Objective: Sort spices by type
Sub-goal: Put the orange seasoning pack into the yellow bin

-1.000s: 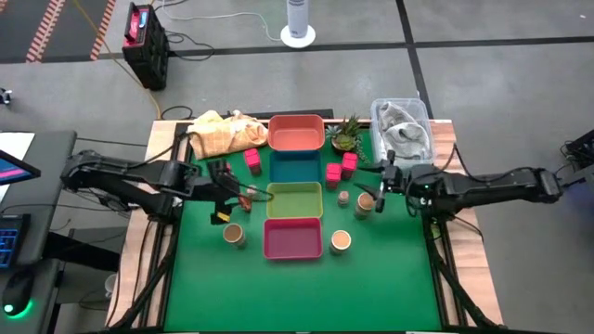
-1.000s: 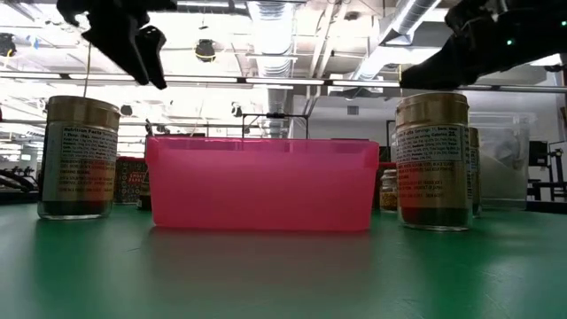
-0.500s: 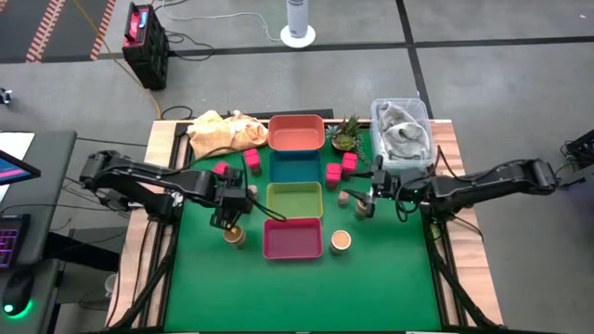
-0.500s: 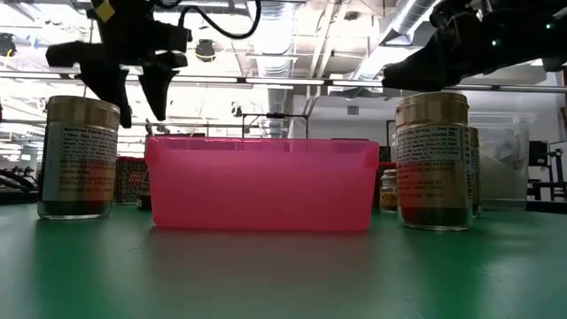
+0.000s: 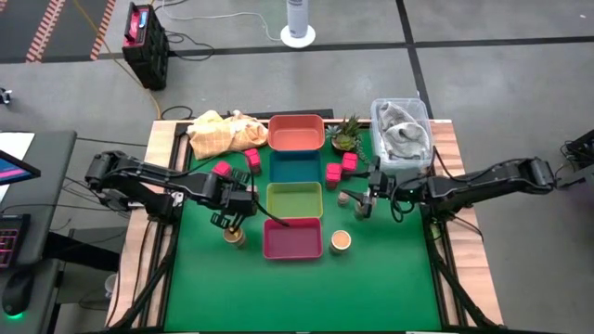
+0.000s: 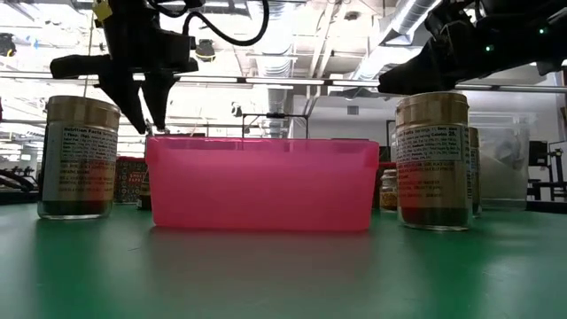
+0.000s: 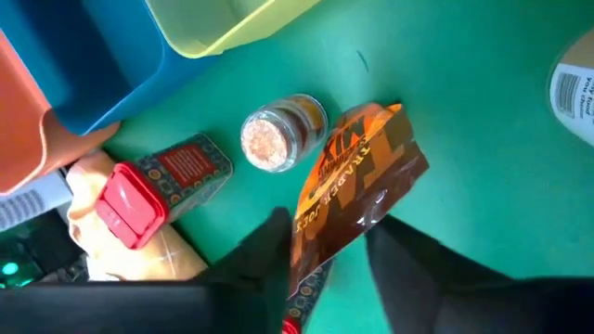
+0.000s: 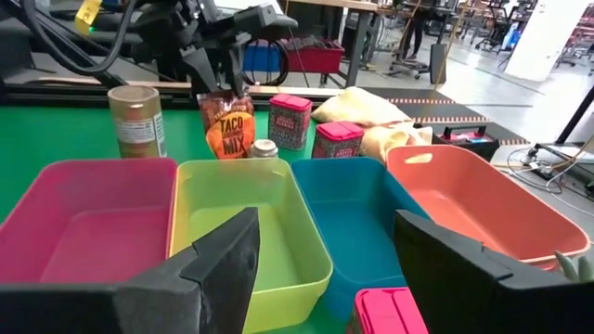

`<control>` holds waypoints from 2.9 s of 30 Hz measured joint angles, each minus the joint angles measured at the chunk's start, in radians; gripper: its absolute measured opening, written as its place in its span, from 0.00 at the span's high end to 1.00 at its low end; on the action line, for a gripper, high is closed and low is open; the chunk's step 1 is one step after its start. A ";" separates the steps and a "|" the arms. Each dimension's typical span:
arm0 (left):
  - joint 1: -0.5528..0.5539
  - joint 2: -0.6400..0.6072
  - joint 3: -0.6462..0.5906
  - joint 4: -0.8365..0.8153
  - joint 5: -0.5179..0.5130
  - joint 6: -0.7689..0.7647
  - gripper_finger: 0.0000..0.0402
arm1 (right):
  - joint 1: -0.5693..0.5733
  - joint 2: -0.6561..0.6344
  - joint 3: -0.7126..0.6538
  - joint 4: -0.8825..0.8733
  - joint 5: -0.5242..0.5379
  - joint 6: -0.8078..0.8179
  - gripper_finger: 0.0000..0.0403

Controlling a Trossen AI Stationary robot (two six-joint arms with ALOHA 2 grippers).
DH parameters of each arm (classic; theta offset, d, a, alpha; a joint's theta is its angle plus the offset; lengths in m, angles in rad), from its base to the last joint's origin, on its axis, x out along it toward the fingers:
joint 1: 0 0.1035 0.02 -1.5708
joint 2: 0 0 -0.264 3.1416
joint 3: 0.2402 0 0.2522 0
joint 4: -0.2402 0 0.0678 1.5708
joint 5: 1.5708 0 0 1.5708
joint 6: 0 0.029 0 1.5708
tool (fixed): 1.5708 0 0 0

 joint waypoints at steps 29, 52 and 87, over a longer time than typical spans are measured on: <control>0.139 -0.001 0.243 -0.071 0.175 0.057 1.00 | -0.019 0.000 0.000 -0.002 0.001 0.024 0.32; 0.183 0.145 0.294 0.262 0.167 0.509 1.00 | -0.033 0.085 0.000 0.046 0.001 0.025 0.32; 0.147 0.278 0.294 0.194 0.192 0.353 0.68 | -0.032 0.095 0.000 0.047 0.001 0.025 0.32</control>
